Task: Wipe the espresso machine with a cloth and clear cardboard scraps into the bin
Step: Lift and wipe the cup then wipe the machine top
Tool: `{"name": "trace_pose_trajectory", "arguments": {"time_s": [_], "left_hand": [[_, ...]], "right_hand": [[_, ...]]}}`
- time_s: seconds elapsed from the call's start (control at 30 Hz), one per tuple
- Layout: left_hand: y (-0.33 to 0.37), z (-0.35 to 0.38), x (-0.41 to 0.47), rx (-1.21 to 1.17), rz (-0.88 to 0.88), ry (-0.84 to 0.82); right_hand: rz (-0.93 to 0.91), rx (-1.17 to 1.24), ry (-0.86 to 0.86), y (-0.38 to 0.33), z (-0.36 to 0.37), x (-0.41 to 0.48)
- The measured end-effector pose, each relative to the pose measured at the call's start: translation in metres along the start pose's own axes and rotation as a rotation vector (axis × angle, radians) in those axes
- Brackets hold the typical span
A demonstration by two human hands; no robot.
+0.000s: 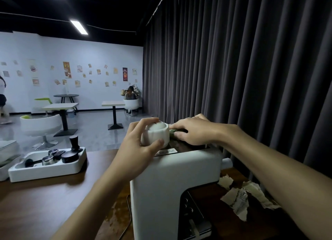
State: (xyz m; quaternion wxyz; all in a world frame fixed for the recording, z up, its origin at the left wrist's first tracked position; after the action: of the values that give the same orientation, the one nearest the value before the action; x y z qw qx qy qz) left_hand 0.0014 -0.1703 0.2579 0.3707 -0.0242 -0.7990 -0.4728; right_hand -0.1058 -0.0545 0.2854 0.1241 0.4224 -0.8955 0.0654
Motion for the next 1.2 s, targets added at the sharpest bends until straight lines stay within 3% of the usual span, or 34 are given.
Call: {"name": "trace_pose_trajectory", "arguments": {"time_s": [0.3, 0.6, 0.8, 0.9, 1.03, 1.2], "left_hand": [[0.003, 0.0, -0.002, 0.03, -0.001, 0.008], [0.0, 0.001, -0.001, 0.016, -0.009, -0.001], [0.003, 0.0, 0.001, 0.077, -0.006, -0.001], [0.004, -0.001, 0.002, 0.096, 0.013, -0.023], [-0.002, -0.005, 0.005, -0.002, -0.004, -0.115], [-0.022, -0.008, 0.009, 0.027, -0.008, -0.095]], "right_hand": [[-0.15, 0.085, 0.036, -0.016, -0.014, -0.06], [-0.006, -0.01, -0.036, -0.019, 0.004, 0.004], [-0.003, 0.08, -0.054, -0.022, -0.005, -0.021], [-0.057, 0.172, 0.002, -0.028, -0.012, -0.061], [-0.114, 0.251, 0.214, -0.032, -0.016, -0.104], [0.035, 0.219, 0.434, -0.03, 0.004, -0.116]]}}
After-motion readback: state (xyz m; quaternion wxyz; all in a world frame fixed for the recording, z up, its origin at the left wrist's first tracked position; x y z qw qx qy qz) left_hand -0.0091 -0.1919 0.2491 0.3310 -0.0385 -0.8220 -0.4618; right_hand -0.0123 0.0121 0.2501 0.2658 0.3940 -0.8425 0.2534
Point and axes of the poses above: each hand's wrist, its own x-axis towards the middle knuckle, its own z-axis out of the palm, y = z × x, the point moved 9 cm from there along x, towards the middle knuckle, and after that the axes turned 6 degrees about y, right-handed, at the moved point
